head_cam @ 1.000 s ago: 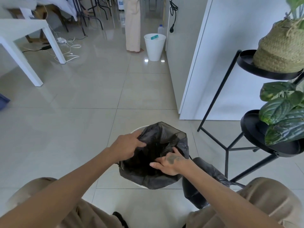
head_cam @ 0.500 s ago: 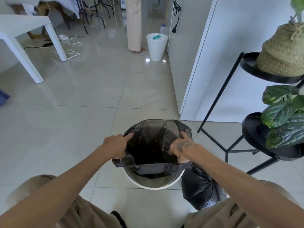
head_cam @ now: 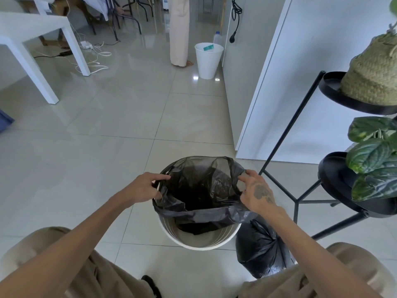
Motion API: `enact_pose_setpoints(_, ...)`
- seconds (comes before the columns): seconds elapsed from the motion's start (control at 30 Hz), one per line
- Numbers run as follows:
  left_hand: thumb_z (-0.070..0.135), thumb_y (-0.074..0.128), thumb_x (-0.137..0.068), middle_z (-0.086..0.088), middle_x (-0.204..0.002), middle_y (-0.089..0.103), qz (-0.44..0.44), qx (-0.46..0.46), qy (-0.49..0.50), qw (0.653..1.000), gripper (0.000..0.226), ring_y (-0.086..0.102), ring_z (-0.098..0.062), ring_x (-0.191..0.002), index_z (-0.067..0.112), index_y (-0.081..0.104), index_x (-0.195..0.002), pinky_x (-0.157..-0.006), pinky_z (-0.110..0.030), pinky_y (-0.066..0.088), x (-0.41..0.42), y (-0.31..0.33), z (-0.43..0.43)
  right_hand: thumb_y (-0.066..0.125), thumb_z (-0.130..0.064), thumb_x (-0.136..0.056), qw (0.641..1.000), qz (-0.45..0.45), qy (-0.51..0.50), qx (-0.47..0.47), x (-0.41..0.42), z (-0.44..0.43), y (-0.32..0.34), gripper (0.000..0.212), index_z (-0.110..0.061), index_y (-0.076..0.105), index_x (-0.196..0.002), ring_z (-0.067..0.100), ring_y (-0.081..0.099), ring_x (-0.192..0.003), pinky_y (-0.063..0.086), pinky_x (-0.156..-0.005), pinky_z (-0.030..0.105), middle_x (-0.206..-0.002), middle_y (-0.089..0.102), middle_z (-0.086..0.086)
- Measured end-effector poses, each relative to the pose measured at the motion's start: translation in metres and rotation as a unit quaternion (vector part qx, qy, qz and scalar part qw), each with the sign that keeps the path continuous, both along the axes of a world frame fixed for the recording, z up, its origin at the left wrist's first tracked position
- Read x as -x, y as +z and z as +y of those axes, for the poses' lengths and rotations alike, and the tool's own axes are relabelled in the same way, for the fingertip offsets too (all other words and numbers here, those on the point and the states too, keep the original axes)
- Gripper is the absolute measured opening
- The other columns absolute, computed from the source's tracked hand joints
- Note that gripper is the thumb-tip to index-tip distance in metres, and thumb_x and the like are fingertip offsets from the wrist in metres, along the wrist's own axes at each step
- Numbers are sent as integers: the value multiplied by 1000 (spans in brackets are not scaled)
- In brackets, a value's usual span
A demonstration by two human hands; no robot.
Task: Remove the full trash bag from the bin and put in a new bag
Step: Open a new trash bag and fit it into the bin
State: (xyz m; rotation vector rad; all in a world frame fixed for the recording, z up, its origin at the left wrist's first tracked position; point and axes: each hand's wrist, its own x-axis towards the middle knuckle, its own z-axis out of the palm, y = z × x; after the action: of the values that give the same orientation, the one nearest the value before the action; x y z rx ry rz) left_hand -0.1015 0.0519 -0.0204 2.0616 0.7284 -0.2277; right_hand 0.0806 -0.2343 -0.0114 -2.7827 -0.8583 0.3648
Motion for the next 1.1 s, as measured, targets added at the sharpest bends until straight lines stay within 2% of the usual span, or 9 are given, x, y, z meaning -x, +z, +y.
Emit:
enact_pose_setpoints(0.2, 12, 77, -80, 7, -132, 62, -47, 52, 50, 996, 43, 54, -18, -127, 36, 73, -115, -104, -33, 42, -10, 19, -4, 58, -20, -91, 994, 6, -36, -98, -2, 12, 3, 44, -16, 59, -135, 27, 48, -130, 39, -111, 41, -146, 48, 5)
enact_pose_setpoints(0.3, 24, 74, -86, 3, -136, 57, -109, -126, 76, 983, 38, 46, -17, -133, 24, 69, -123, -105, -28, 32, -24, 26, -11, 60, -24, -92, 986, -63, -24, -150, 1, 22, 10, 40, -14, 60, -131, 28, 48, -124, 40, -106, 42, -139, 52, 6)
enact_pose_setpoints(0.37, 19, 69, -89, -5, -135, 59, -194, -219, 89, 952, 35, 48, -21, -132, 16, 68, -123, -106, -24, 29, -35, 31, -23, 62, -21, -90, 976, -120, 20, -182, 10, 31, 13, 38, -11, 61, -127, 29, 51, -118, 44, -102, 43, -133, 54, 9)
enact_pose_setpoints(0.43, 11, 61, -91, -6, -127, 65, -248, -231, 69, 938, 30, 57, -21, -123, 11, 69, -120, -105, -23, 34, -45, 36, -39, 64, -14, -86, 961, -163, 79, -208, 21, 43, 13, 33, -9, 63, -119, 28, 54, -108, 50, -95, 43, -124, 58, 10)
enact_pose_setpoints(0.53, 10, 50, -89, -8, -118, 70, -255, -233, 1, 939, 35, 64, -26, -111, 9, 68, -119, -101, -36, 47, -55, 27, -63, 62, -2, -77, 935, -205, 193, -217, 39, 60, 12, 39, -4, 63, -115, 29, 55, -99, 51, -89, 42, -118, 60, 13)
enact_pose_setpoints(0.7, 5, 47, -95, -6, -117, 71, -216, -200, 18, 956, 38, 65, -23, -108, 13, 61, -130, -97, -34, 49, -45, 1, -72, 61, -4, -77, 932, -122, 304, -154, 52, 63, -3, 50, -11, 61, -127, 27, 57, -112, 53, -94, 40, -133, 58, 8)
enact_pose_setpoints(0.8, 12, 43, -100, -5, -129, 65, -178, -216, -10, 960, 43, 61, -22, -114, 17, 50, -142, -100, -36, 48, -35, -13, -63, 61, -7, -85, 967, -78, 229, -83, 39, 48, -11, 46, -15, 62, -130, 28, 51, -131, 52, -100, 46, -148, 51, 6)
enact_pose_setpoints(0.9, 25, 41, -103, -7, -135, 60, -154, -234, -36, 959, 45, 56, -24, -122, 18, 42, -148, -101, -40, 47, -34, -26, -53, 60, -23, -93, 988, -31, 149, 40, 27, 38, -10, 52, -21, 46, -143, 27, 31, -147, 44, -109, 45, -163, 26, 2)
enact_pose_setpoints(1.1, 54, 21, -99, -10, -149, 47, -88, -297, -58, 949, 65, 39, -32, -141, 16, 35, -150, -112, -54, 35, -42, -43, -53, 65, -54, -88, 995, 33, 33, 88, 22, 33, -26, 100, -27, -1, -158, 35, 20, -151, 42, -106, 52, -169, -2, 0)
